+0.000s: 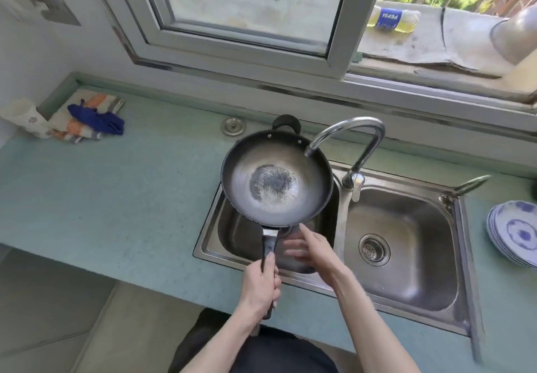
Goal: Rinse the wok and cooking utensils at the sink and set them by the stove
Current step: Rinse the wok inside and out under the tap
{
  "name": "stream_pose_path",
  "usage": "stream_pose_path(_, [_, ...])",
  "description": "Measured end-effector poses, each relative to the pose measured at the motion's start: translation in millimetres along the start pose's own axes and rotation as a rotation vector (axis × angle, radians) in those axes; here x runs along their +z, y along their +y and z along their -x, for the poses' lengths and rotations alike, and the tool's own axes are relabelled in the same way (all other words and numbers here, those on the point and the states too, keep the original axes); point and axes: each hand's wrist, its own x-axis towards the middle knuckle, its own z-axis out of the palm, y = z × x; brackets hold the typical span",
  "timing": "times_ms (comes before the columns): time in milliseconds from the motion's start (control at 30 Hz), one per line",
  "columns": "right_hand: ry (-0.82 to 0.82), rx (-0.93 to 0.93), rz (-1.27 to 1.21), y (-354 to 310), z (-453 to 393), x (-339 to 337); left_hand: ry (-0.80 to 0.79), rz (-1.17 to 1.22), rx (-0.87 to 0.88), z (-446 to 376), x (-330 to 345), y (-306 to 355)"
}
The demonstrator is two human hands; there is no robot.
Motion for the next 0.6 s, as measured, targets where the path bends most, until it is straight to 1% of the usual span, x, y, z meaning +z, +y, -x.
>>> stream_pose_path(67, [0.159, -0.011, 0.002, 5, -9, -34, 0.013, 0.011, -0.007, 3, 1, -8])
stream_pose_path(133, [0.306, -0.057, -0.047, 3, -18, -62, 0.021, 0.005, -0.010, 5, 1, -13])
stream_pose_path(233, [0.465, -0.125, -0.082, -18, -35, -88, 0.026, 0.010, -0.004, 3, 0, -16])
stream_pose_path(300, [0.491, -0.155, -0.091, -35, -47, -97, 0.026, 0.006, 0.005, 2, -3, -16])
stream_pose_path(433, [0.486, -0.176, -0.099, -63, -70, -100, 0.036, -0.016, 0.019, 4, -10, -18])
stream_pose_path(600, [0.527, -0.132, -0.100, -71, -83, -99, 0.028, -0.027, 0.031, 8, -18, -25])
